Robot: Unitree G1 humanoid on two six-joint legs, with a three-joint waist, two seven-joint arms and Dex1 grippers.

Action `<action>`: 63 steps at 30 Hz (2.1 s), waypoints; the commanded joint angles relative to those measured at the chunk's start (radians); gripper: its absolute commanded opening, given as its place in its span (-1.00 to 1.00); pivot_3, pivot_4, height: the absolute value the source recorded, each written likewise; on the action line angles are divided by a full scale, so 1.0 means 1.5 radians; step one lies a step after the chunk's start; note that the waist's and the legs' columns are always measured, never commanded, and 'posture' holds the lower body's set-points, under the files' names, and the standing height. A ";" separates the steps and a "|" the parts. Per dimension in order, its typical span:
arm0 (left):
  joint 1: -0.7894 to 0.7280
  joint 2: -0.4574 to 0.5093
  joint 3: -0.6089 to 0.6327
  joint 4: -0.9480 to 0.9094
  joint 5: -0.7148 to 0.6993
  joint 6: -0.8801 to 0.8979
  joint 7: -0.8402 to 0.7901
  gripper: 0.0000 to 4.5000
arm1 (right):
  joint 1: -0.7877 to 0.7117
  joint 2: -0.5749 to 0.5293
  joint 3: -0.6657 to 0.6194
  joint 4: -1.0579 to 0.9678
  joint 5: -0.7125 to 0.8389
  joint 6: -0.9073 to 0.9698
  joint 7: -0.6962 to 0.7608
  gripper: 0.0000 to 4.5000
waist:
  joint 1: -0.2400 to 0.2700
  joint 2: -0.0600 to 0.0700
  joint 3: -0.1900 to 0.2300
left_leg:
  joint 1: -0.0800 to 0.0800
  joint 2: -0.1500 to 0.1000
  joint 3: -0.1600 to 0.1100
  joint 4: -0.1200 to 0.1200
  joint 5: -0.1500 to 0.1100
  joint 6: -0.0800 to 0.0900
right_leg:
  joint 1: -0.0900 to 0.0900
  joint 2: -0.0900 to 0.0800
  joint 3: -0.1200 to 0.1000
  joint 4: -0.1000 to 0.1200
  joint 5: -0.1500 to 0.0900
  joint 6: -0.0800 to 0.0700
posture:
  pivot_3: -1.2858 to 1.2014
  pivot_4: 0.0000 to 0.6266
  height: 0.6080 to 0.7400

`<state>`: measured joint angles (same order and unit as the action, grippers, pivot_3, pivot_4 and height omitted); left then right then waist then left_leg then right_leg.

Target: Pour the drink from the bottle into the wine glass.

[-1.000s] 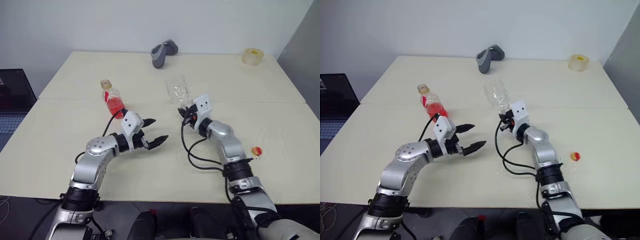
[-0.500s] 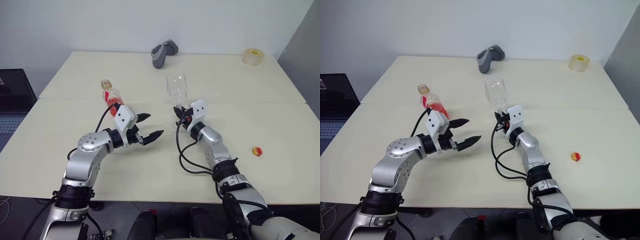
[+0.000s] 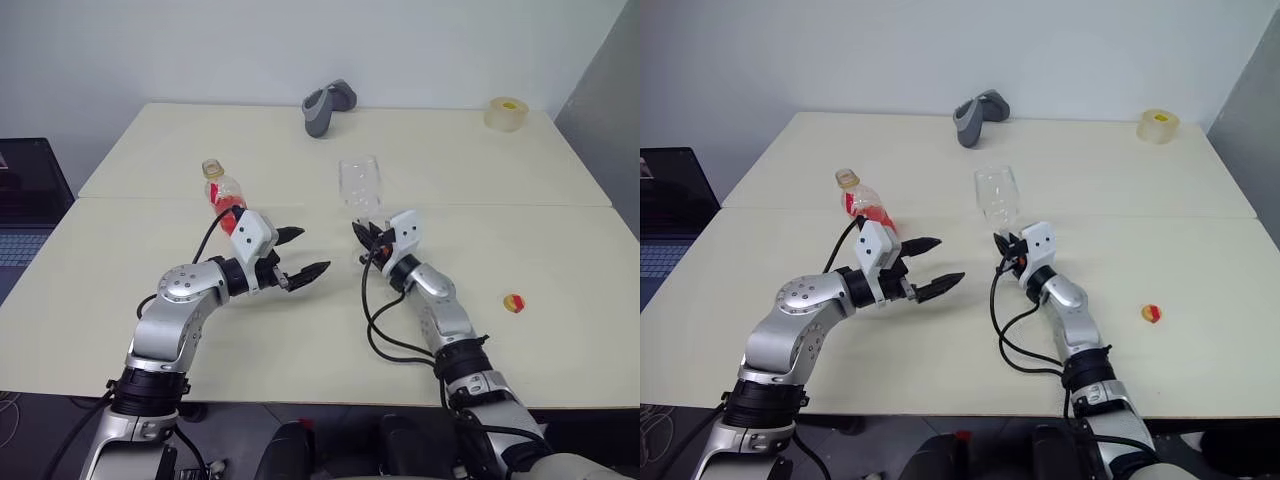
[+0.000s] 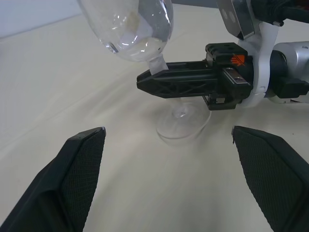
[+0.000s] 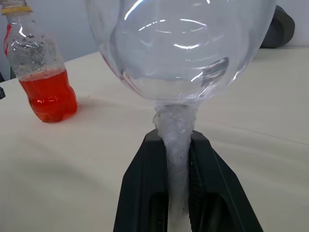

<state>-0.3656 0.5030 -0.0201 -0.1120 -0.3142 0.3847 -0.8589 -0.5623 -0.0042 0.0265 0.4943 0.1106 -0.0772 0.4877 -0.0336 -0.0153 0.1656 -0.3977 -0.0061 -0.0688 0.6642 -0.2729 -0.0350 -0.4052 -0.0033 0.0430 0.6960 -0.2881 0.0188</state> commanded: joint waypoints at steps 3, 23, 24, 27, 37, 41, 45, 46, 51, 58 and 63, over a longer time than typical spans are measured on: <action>-0.004 0.008 -0.002 -0.020 -0.002 -0.012 -0.003 1.00 | 0.035 -0.015 0.017 -0.027 -0.003 0.025 0.010 -0.92 | 0.000 0.000 0.000 | 0.000 0.000 0.000 0.000 0.000 0.000 | 0.000 0.000 0.000 0.000 0.000 0.000 | 0.03 -0.52 1.00; 0.005 0.021 -0.027 -0.041 -0.013 -0.002 -0.042 1.00 | 0.119 -0.074 0.029 -0.111 -0.004 0.057 0.009 -0.92 | 0.003 0.000 -0.001 | 0.000 0.000 0.000 0.000 0.000 0.000 | 0.001 0.000 0.000 -0.001 0.000 0.000 | 0.03 -0.52 1.00; 0.004 0.022 -0.027 -0.042 -0.015 -0.001 -0.045 1.00 | 0.121 -0.076 0.030 -0.114 -0.005 0.057 0.008 -0.92 | 0.003 0.000 -0.001 | 0.000 0.000 0.000 0.000 0.000 0.000 | 0.001 0.000 0.000 -0.001 0.000 0.000 | 0.03 -0.52 1.00; 0.003 0.024 -0.028 -0.047 -0.016 0.003 -0.051 1.00 | 0.126 -0.081 0.035 -0.121 -0.006 0.061 0.009 -0.92 | 0.003 0.000 -0.002 | 0.001 0.000 0.000 0.000 0.000 0.000 | 0.001 0.000 0.000 0.000 0.000 0.000 | 0.03 -0.52 1.00; -0.002 0.024 -0.026 -0.066 -0.031 0.012 -0.062 1.00 | 0.128 -0.091 0.035 -0.131 -0.005 0.070 0.010 0.42 | 0.001 0.000 -0.002 | 0.000 0.000 0.000 0.000 0.000 0.000 | 0.001 0.000 0.000 0.000 0.000 0.000 | 0.03 -0.52 1.00; -0.003 0.024 -0.026 -0.067 -0.030 0.010 -0.062 1.00 | 0.126 -0.096 0.035 -0.130 -0.004 0.071 0.013 0.99 | 0.001 -0.001 -0.002 | 0.000 0.000 0.000 0.000 0.000 0.000 | 0.001 0.000 0.000 -0.001 0.000 0.000 | 0.03 -0.52 1.00; -0.008 0.020 -0.023 -0.071 -0.031 0.001 -0.056 1.00 | 0.131 -0.109 0.034 -0.147 0.002 0.080 0.027 0.99 | 0.001 0.000 -0.002 | 0.000 0.000 0.000 0.000 0.000 0.000 | 0.001 0.000 0.000 -0.001 0.000 0.000 | 0.03 -0.52 1.00; -0.009 0.019 -0.023 -0.072 -0.030 -0.001 -0.054 1.00 | 0.133 -0.113 0.033 -0.152 0.003 0.083 0.031 0.99 | 0.002 -0.001 -0.002 | 0.000 0.000 0.000 0.000 0.000 0.000 | 0.001 0.000 0.000 -0.001 0.000 0.000 | 0.03 -0.52 1.00; -0.003 0.020 -0.011 -0.097 -0.043 -0.001 -0.045 1.00 | 0.167 -0.156 0.032 -0.251 0.032 0.155 0.078 0.99 | 0.002 -0.001 -0.002 | 0.000 0.000 -0.001 0.000 0.000 0.000 | 0.001 0.000 0.000 -0.001 0.000 0.000 | 0.03 -0.52 1.00; 0.043 0.016 0.035 -0.146 -0.087 0.029 -0.003 1.00 | 0.248 -0.249 0.032 -0.464 0.103 0.279 0.150 0.99 | 0.001 0.000 -0.002 | 0.000 0.000 -0.001 0.000 0.000 0.000 | 0.001 0.000 0.000 -0.001 0.000 0.000 | 0.03 -0.52 1.00; 0.106 0.001 0.076 -0.165 -0.080 0.026 0.075 1.00 | 0.308 -0.315 0.022 -0.607 0.170 0.360 0.183 0.99 | 0.002 0.000 -0.001 | 0.000 0.000 -0.001 -0.001 0.000 0.000 | 0.001 0.000 -0.001 -0.002 -0.001 0.000 | 0.03 -0.52 1.00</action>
<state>-0.2091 0.5106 0.0690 -0.3109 -0.4342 0.4330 -0.7812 -0.0964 -0.4703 0.0755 -0.3427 0.3225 0.4390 0.7482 -0.0305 -0.0157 0.1638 -0.3980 -0.0058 -0.0709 0.6635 -0.2732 -0.0346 -0.4031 -0.0027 0.0421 0.6928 -0.2891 0.0184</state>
